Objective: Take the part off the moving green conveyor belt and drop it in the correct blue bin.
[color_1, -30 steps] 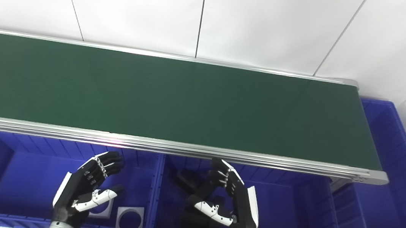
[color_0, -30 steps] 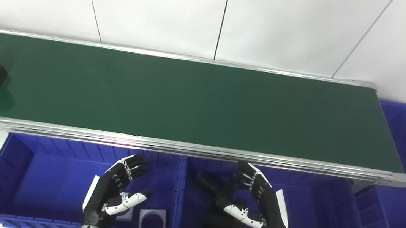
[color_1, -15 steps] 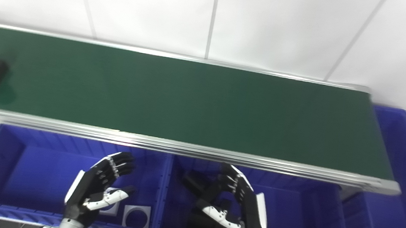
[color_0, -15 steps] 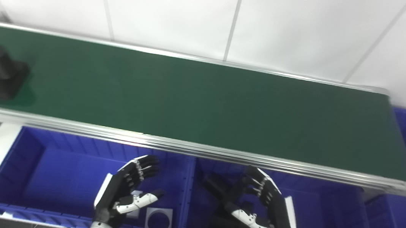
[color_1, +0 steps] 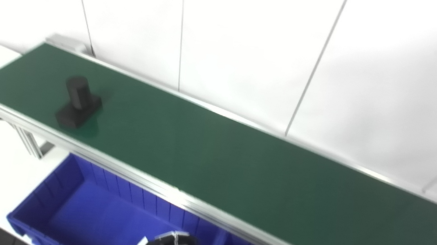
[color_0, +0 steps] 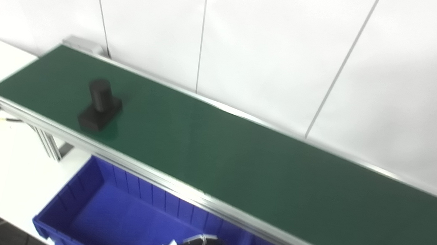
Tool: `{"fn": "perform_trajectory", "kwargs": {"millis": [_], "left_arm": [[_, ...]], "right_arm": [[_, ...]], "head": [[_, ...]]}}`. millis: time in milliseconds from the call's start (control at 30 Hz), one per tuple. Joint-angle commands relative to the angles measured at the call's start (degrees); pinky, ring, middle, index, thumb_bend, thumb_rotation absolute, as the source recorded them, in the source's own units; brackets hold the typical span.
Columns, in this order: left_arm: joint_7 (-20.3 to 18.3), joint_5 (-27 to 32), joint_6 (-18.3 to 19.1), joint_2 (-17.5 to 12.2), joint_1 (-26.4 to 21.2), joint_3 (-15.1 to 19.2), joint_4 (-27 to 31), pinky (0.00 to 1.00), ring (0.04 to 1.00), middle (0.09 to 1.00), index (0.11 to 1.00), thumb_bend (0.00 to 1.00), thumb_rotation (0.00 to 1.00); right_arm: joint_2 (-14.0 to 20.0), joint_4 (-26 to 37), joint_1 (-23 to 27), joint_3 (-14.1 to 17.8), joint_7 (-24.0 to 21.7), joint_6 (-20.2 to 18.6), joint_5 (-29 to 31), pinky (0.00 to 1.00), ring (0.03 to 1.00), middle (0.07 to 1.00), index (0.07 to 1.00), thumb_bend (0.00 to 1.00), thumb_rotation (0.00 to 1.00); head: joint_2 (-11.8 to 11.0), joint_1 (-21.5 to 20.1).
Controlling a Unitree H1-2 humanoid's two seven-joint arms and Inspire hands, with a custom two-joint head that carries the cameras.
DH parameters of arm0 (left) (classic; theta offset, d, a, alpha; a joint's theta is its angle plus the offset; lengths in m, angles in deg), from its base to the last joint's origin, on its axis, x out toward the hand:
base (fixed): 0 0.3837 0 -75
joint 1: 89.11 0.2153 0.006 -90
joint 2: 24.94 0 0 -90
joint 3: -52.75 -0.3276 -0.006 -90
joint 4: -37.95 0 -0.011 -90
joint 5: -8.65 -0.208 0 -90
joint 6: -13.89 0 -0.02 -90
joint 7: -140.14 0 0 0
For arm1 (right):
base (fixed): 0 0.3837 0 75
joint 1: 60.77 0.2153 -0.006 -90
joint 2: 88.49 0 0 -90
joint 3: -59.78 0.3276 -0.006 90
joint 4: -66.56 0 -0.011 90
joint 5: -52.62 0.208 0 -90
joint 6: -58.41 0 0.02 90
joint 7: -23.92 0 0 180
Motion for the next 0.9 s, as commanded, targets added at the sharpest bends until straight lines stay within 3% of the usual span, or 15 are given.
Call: {"fn": "perform_trajectory", "kwargs": {"millis": [0, 600, 867], "left_arm": [[0.5, -0.3, -2.22, 0.91, -0.96, -0.37, 0.33, 0.73, 0.7, 0.73, 0.694, 0.72, 0.0], [0.2, 0.05, -2.21, 0.6, -1.98, -0.02, -1.07, 0.71, 0.688, 0.712, 0.675, 0.79, 0.0], [-0.27, 0.51, -2.21, 0.94, -2.27, 0.33, -2.3, 0.71, 0.687, 0.701, 0.664, 0.8, 0.0]], "right_arm": [[-0.39, 0.45, 1.04, 0.58, -0.79, 3.05, 0.53, 0.7, 0.782, 0.823, 0.821, 0.55, 0.0], [-0.89, -0.87, 1.57, 1.34, -1.06, 3.04, -0.21, 0.67, 0.772, 0.812, 0.801, 0.56, 0.04], [-0.74, -1.65, 1.81, 1.33, -1.0, 3.05, -0.4, 0.63, 0.749, 0.802, 0.799, 0.56, 0.04]], "head": [[0.02, 0.05], [-2.74, -0.59], [-5.47, -0.82]]}}
